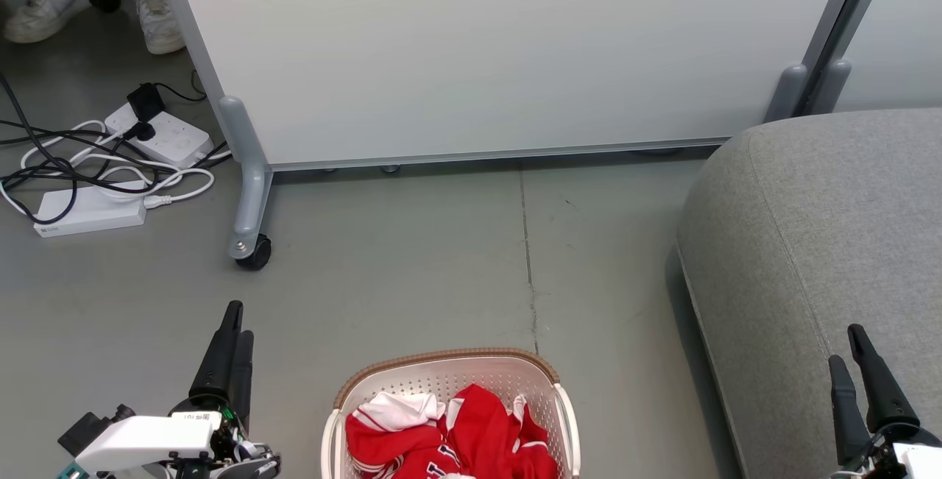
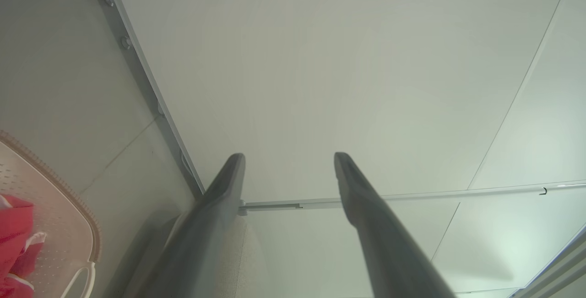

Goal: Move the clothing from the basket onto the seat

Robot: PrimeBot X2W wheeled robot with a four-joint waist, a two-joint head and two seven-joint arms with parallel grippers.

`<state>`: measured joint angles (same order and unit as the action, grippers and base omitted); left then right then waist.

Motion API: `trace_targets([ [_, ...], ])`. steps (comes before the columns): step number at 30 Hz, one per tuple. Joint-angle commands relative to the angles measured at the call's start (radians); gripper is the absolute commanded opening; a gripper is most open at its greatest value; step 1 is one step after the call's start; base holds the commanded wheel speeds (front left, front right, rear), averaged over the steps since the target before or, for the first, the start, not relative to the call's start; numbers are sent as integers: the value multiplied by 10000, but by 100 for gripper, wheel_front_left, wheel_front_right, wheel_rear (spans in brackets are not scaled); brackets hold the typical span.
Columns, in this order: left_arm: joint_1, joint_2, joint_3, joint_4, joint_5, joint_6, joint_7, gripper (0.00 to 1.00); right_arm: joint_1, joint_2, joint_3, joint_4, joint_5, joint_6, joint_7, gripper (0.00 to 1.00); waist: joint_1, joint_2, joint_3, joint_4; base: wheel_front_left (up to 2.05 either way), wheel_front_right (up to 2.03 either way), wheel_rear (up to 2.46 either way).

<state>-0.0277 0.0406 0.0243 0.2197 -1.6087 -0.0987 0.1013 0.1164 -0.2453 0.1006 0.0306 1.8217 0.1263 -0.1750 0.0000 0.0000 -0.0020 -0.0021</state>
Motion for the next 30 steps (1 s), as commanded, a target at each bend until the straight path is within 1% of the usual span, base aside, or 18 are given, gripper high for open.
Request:
trace_targets([
  [1,-237,50,40,-206,128,-33,-98,100,-226,-37,-108,-118,-181,25,-66,100,0,0,-5,-3,0,0,0],
  [13,-218,62,215,-231,709,-87,-681,100,-647,286,-102,251,-1257,30,-204,100,0,0,-41,-20,0,0,0],
  [20,-218,69,284,-284,1069,-111,-985,100,-1055,451,-235,541,-2513,34,-275,100,0,0,-56,-22,0,0,0],
  [22,-214,70,299,-286,1161,-116,-1029,100,-1114,475,-261,551,-2705,34,-285,100,0,0,-59,-21,0,0,0],
  [25,-215,72,356,-372,1490,-128,-1153,100,-1300,541,-441,605,-3418,35,-311,100,0,0,-66,-19,0,0,0],
  [30,-207,76,595,-639,2055,-147,-1348,100,-1559,618,-415,512,-4564,38,-359,100,0,0,-82,-5,0,0,0],
])
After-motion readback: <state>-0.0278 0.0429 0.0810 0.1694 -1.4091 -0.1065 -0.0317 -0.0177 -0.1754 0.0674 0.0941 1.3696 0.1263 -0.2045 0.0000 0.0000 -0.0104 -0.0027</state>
